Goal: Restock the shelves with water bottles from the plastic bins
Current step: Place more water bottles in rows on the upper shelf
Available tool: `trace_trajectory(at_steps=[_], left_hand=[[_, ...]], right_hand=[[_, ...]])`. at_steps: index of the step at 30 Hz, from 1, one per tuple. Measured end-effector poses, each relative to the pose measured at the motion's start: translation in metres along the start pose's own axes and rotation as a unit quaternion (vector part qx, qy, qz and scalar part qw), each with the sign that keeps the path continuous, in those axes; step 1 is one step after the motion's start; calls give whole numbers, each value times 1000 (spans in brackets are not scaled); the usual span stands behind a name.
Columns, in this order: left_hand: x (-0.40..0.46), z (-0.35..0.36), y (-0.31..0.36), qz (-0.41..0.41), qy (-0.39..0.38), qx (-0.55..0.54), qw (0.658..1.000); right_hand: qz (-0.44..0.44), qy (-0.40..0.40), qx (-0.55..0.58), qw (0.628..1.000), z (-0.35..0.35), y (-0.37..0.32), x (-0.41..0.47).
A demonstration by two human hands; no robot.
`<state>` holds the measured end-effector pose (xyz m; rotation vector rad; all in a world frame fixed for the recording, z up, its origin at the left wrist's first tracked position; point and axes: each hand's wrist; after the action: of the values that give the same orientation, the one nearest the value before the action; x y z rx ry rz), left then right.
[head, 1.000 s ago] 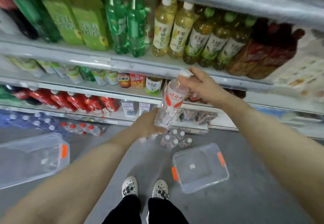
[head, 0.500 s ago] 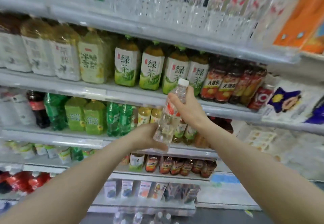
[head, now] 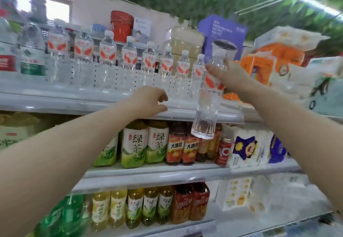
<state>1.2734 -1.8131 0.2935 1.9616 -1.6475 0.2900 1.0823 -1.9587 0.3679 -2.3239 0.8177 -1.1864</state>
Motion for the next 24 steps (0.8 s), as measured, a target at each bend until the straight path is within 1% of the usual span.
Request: trace_trajectory(at_steps=[2,5,10,13,18,21,24], left_hand=[[29,5,11,4,-4,24,1000],[78,23,25,-7,-29,49,998],[157,62,42,-15,-47,67,997],[196,86,44,-39,-64,67,995],[247,122,33,-85,-67,46,993],[265,135,30,-115,-66,29,991],[277,141,32,-140,-64,0,988]], right_hand=[[-1,40,1,999,-23,5,31],[-20,93,-1,995,-48,19,71],[-40,117,-50,991,-56,69,129],[-27,112,-56,992,-43,103,161],[-5,82,-44,996,-14,150,195],[-19,72,-18,997,-7,164,206],[-42,59,-18,997,-6,171,211]])
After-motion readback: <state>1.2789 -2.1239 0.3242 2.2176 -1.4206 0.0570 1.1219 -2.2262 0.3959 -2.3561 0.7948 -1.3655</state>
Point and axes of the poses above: each hand's wrist, its own x-axis towards the middle knuckle, its own z-axis out of the palm, y = z × x, and after that the axes turned 6 degrees about -x, right-handed
